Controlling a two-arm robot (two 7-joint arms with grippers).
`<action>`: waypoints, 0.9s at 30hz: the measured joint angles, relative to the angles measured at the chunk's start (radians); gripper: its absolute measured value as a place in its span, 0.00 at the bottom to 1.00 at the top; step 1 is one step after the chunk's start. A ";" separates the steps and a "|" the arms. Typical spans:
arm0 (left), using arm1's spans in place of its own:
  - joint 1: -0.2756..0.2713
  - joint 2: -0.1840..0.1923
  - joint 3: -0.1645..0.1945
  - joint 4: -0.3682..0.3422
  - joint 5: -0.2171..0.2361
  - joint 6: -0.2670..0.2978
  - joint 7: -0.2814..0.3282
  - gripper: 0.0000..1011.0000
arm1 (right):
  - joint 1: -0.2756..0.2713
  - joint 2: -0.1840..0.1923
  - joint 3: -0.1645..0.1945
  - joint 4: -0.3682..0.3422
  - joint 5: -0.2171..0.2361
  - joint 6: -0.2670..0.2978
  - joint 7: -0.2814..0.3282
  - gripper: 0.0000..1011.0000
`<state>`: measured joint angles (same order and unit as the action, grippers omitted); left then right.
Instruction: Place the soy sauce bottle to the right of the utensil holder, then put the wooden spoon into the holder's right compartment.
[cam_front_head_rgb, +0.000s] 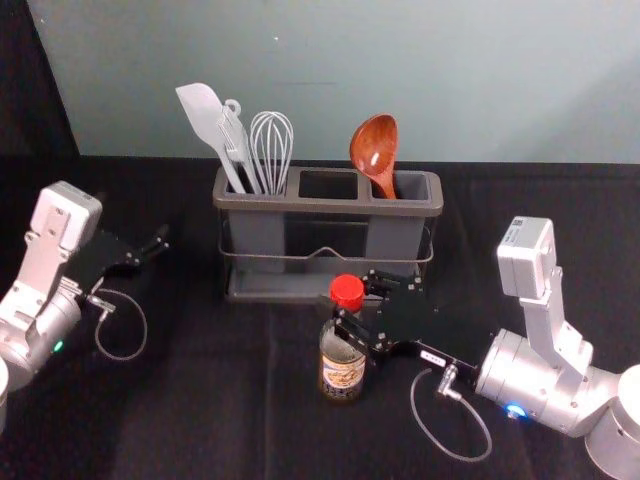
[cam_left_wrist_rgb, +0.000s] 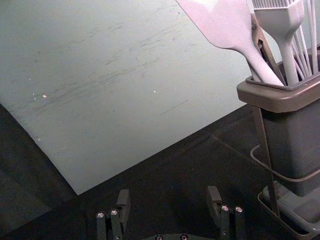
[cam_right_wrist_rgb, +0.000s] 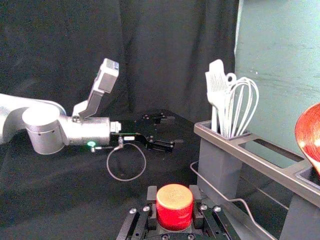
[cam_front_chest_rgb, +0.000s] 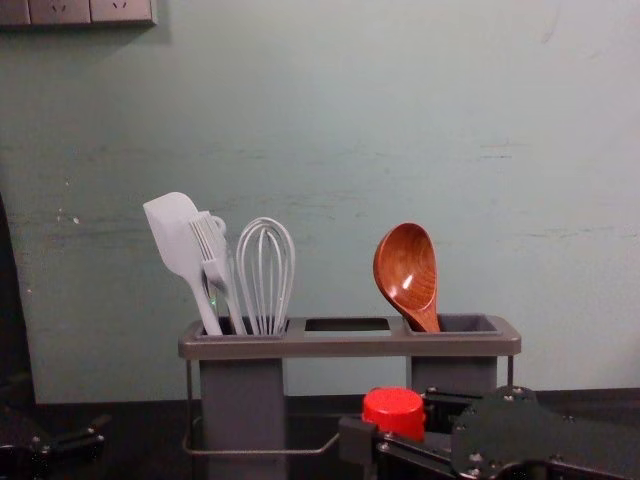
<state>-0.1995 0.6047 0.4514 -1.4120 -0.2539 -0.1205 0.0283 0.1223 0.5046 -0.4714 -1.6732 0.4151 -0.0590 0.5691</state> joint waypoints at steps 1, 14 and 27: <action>0.000 0.000 0.000 0.000 0.000 0.000 0.000 0.99 | 0.000 0.000 0.000 0.000 0.000 0.000 0.000 0.38; 0.000 0.000 0.000 0.000 0.000 0.000 0.000 0.99 | 0.000 0.000 0.000 0.000 0.000 0.000 0.000 0.38; 0.000 0.000 0.000 0.000 0.000 0.000 0.000 0.99 | 0.000 0.000 0.000 0.000 0.000 0.000 0.001 0.38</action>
<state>-0.1995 0.6047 0.4514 -1.4119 -0.2539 -0.1206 0.0283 0.1223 0.5047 -0.4714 -1.6730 0.4151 -0.0594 0.5701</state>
